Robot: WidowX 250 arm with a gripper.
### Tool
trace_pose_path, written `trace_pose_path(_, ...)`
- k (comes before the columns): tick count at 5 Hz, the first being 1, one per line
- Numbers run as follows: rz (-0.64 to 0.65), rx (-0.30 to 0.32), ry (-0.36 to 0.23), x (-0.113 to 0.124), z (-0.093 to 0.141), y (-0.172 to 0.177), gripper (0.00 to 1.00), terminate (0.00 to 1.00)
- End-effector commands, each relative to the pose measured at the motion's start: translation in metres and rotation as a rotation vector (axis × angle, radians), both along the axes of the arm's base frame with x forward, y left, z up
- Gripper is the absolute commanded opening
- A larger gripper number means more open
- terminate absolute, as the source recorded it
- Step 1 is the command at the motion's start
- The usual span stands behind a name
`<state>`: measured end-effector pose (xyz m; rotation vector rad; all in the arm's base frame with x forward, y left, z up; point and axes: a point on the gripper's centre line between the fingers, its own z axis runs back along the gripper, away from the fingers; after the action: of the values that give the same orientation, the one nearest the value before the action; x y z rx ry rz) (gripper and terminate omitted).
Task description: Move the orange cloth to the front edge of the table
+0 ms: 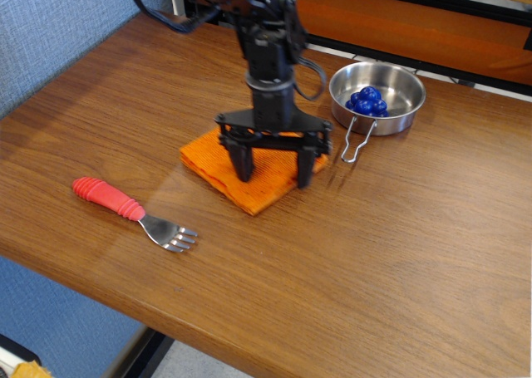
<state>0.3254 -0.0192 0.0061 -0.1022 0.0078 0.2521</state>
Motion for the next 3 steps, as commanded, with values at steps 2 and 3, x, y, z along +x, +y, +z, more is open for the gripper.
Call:
trace_pose_path(2,-0.027,-0.004,0.068,-0.048,0.001,-0.050,1.00,0.00)
trace_pose_path(3,-0.045,-0.007,0.063,-0.051,0.006,-0.065,1.00,0.00)
